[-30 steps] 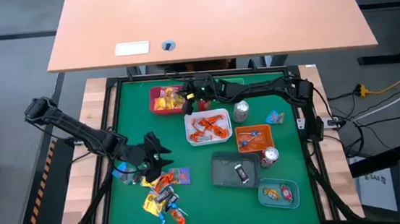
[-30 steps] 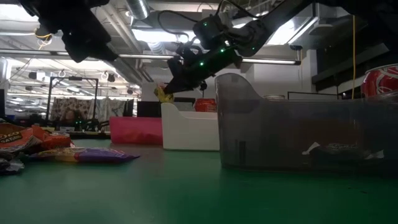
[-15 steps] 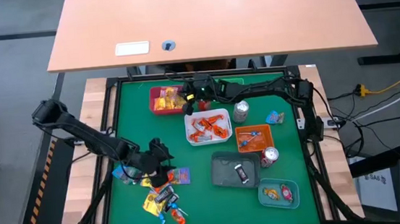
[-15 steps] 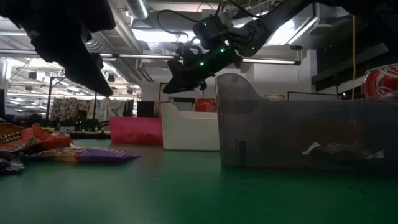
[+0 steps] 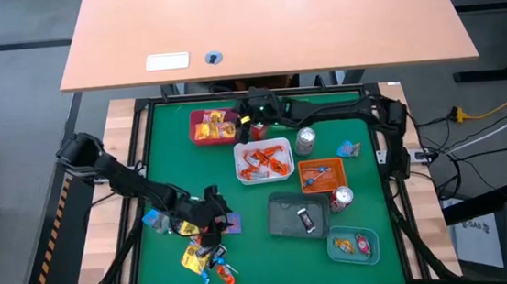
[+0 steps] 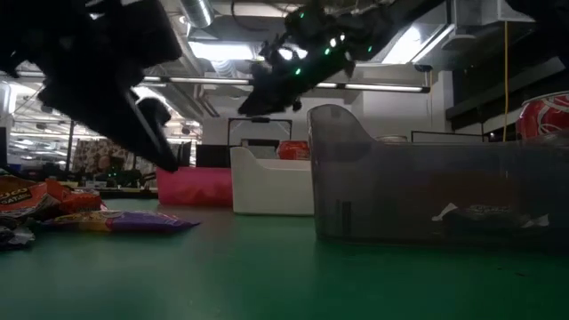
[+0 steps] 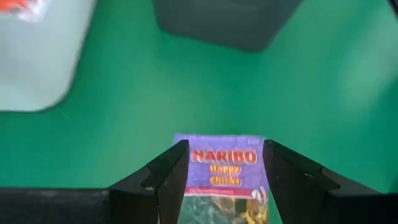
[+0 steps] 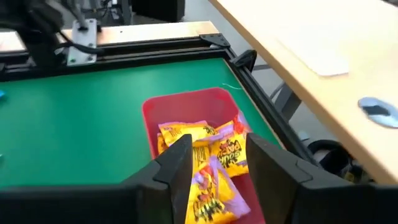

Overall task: Sort candy
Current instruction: Put the violet candy into the green bin

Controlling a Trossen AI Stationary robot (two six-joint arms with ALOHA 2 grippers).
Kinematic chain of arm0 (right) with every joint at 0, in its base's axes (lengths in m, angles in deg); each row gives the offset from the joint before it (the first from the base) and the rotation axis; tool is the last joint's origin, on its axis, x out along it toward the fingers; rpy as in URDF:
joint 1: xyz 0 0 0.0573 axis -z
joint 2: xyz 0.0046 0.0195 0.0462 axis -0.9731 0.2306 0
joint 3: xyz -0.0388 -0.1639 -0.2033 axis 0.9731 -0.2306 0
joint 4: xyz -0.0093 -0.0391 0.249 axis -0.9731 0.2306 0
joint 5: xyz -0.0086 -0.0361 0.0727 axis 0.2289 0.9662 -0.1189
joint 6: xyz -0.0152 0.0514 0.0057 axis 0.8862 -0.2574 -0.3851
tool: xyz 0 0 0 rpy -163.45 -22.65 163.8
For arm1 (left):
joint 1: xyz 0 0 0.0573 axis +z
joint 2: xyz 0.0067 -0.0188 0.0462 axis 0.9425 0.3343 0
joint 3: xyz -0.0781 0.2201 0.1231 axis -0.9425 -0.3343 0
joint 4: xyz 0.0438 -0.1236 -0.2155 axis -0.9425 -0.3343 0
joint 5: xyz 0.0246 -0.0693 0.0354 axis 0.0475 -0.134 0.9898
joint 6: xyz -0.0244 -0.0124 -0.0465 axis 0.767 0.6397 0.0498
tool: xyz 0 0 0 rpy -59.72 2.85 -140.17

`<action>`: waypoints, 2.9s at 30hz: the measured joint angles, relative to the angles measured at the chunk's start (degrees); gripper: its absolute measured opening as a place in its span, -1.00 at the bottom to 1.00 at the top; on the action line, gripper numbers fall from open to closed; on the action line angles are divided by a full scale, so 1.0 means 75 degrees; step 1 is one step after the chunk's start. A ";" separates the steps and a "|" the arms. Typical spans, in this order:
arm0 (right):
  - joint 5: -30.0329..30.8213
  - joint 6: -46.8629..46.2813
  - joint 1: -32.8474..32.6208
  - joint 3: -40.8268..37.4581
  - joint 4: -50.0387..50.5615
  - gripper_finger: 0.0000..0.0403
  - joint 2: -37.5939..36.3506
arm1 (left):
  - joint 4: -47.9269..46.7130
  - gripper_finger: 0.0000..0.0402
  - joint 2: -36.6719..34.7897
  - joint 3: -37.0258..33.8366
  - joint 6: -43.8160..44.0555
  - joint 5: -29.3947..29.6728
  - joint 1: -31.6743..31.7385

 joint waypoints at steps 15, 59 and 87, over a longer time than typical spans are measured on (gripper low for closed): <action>-0.0034 0.0801 -0.0007 0.0003 0.3259 -0.29 -0.2630 | 0.0134 -0.09 0.1070 0.0008 -0.0362 -0.0358 -0.0016; 0.0178 -0.0201 -0.0001 -0.0006 1.0292 -0.29 -0.5735 | 0.0362 -1.00 -0.0028 0.1679 -0.2197 -0.1904 0.2049; 0.0933 -0.1859 -0.0001 -0.2748 0.9683 -0.29 -0.6882 | 0.5097 -1.00 0.1367 0.2715 -0.5362 -0.1822 0.5691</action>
